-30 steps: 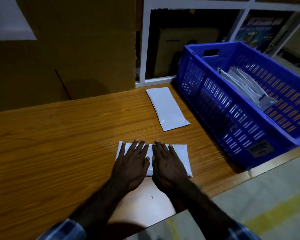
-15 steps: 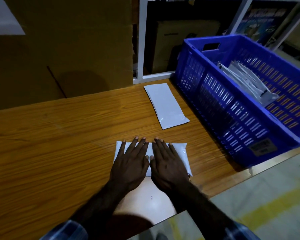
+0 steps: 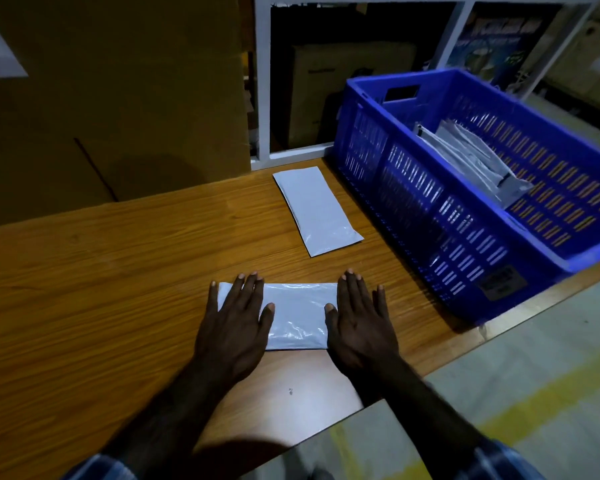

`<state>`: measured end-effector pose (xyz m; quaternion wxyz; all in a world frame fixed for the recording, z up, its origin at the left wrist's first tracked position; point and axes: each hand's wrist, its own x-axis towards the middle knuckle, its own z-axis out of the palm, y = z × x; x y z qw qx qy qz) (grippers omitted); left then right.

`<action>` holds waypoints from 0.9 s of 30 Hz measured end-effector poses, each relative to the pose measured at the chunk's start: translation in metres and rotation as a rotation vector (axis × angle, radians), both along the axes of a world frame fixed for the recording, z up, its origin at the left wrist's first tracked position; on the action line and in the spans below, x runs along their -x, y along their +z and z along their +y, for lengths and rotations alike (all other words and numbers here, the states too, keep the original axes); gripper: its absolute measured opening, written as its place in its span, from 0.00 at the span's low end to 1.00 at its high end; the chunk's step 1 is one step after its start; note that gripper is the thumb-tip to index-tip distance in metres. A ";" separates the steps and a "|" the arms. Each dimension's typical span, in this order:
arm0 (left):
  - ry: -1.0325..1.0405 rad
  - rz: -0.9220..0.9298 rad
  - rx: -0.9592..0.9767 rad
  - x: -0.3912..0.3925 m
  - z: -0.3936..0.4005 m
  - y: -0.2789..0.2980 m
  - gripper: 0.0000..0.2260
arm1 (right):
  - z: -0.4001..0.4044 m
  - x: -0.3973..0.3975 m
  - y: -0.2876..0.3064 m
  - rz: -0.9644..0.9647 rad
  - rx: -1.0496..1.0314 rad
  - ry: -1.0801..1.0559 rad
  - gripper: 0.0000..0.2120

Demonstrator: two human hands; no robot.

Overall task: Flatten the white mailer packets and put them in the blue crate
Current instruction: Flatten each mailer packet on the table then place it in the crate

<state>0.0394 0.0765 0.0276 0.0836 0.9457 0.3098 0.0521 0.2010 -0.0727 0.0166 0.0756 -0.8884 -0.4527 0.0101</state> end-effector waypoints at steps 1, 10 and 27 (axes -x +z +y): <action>-0.005 0.006 -0.022 -0.006 -0.002 0.005 0.32 | 0.002 0.002 0.003 -0.025 -0.011 0.016 0.30; -0.086 0.058 -0.060 -0.025 -0.011 -0.005 0.30 | 0.032 0.025 -0.001 -0.004 -0.065 0.214 0.26; 0.106 -0.024 0.039 0.018 0.010 -0.016 0.29 | -0.001 -0.001 -0.005 0.034 -0.024 -0.001 0.31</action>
